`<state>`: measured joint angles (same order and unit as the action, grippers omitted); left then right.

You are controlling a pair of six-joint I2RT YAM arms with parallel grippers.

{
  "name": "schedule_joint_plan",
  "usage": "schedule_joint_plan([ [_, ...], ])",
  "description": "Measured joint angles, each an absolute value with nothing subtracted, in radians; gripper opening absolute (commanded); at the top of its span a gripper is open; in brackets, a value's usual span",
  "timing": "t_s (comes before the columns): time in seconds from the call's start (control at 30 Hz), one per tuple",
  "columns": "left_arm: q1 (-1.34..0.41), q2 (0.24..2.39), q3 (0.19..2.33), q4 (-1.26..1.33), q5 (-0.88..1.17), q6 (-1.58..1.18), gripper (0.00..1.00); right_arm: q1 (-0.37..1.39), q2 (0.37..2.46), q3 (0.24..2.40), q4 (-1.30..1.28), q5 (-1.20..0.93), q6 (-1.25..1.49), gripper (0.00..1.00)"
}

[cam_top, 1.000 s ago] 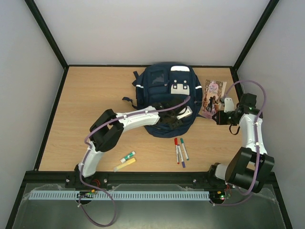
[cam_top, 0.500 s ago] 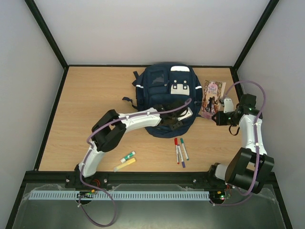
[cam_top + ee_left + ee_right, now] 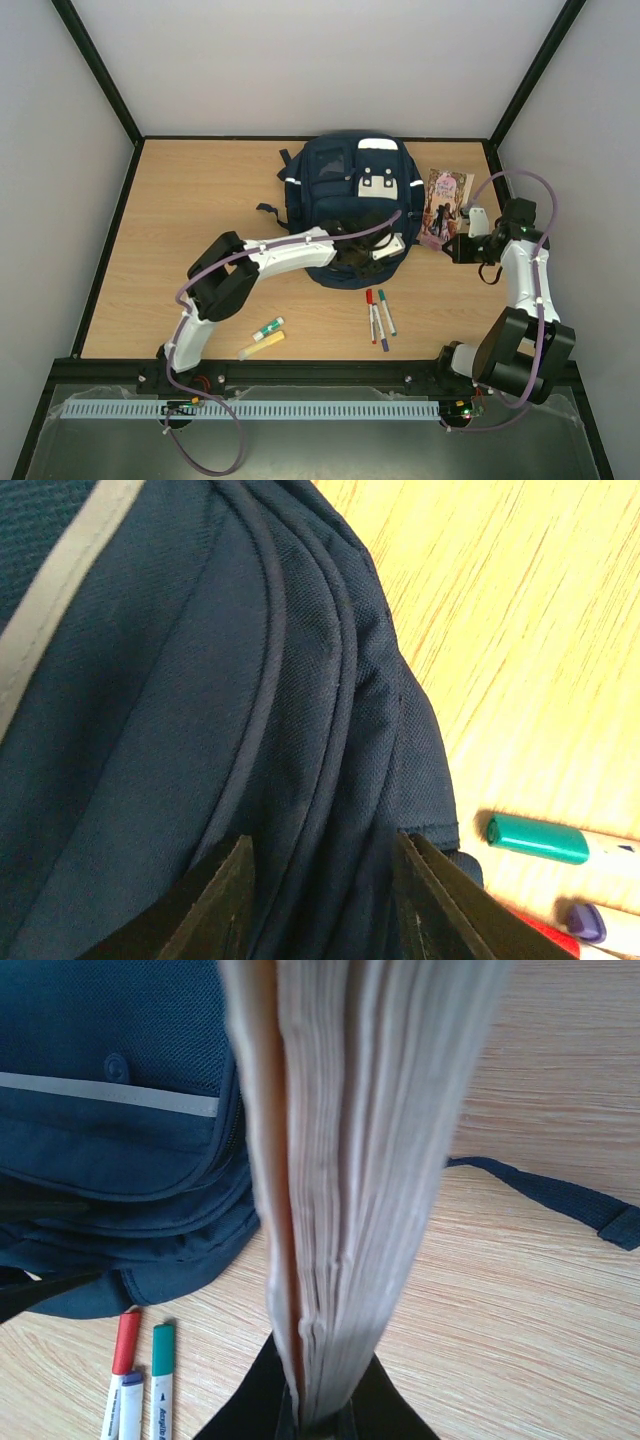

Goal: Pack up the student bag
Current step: Place the book in the student bag.

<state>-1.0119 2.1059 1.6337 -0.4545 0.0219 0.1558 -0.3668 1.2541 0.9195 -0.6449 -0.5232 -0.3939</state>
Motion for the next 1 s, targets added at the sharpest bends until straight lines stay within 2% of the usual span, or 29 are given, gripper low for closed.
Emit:
schedule_joint_plan([
  [0.1, -1.015, 2.141, 1.669, -0.469, 0.017, 0.155, 0.44, -0.367, 1.254, 0.915, -0.645, -0.532, -0.389, 0.01],
  [0.27, -1.019, 2.21, 1.752, -0.508, -0.018, 0.157, 0.37, -0.367, 1.255, 0.91, -0.644, -0.543, -0.381, 0.01],
  [0.47, -1.031, 2.246, 1.788, -0.514, -0.094, 0.15, 0.16, -0.367, 1.255, 0.904, -0.641, -0.546, -0.379, 0.01],
  [0.63, -1.031, 2.226, 1.769, -0.488, -0.133, 0.127, 0.03, -0.367, 1.279, 0.904, -0.616, -0.548, -0.363, 0.01],
  [0.87, -1.026, 2.064, 1.623, -0.424, -0.154, 0.054, 0.02, -0.347, 1.415, 0.931, -0.545, -0.526, -0.316, 0.01],
  [1.0, -1.03, 1.941, 1.529, -0.393, -0.191, 0.011, 0.03, -0.268, 1.509, 0.981, -0.513, -0.497, -0.296, 0.01],
])
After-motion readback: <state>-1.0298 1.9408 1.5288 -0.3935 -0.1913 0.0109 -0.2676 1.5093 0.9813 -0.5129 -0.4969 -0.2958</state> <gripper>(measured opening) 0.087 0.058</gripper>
